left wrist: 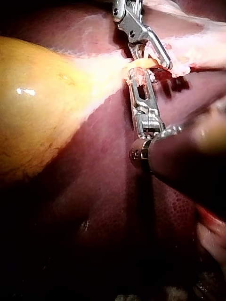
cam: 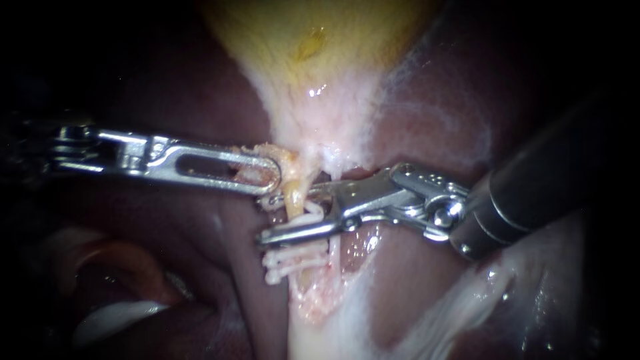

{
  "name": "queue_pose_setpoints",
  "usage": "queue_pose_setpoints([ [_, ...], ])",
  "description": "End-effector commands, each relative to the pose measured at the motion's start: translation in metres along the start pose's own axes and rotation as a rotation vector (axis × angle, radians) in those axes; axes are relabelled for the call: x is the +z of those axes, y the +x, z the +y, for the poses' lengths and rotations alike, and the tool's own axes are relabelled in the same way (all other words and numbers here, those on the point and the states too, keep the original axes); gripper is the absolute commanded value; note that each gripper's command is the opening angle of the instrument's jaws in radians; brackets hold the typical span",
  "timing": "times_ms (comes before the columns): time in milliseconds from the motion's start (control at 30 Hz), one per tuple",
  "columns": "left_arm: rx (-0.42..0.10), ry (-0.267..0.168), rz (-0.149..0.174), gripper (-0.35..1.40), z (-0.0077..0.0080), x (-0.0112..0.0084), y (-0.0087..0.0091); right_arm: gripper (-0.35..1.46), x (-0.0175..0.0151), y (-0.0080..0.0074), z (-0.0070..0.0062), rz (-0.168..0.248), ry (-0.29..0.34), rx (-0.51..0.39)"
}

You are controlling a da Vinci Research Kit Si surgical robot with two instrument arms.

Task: Clipping third clip left tube

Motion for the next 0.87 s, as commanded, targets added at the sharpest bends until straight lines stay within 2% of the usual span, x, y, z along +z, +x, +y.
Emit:
queue_pose_setpoints([
  [33,0.000,0.000,0.000,-0.35,0.0000,0.0000,0.0000,-0.10,-0.0003,-0.0001,-0.0001,0.000,0.001,0.025],
  [133,0.000,0.000,0.000,-0.35,0.0001,0.0000,-0.0001,-0.35,-0.0008,-0.0002,-0.0003,-0.001,0.003,0.042],
  [867,0.000,0.002,0.002,-0.35,0.0004,-0.0001,-0.0002,-0.35,-0.0017,-0.0006,-0.0001,-0.002,0.007,0.059],
])
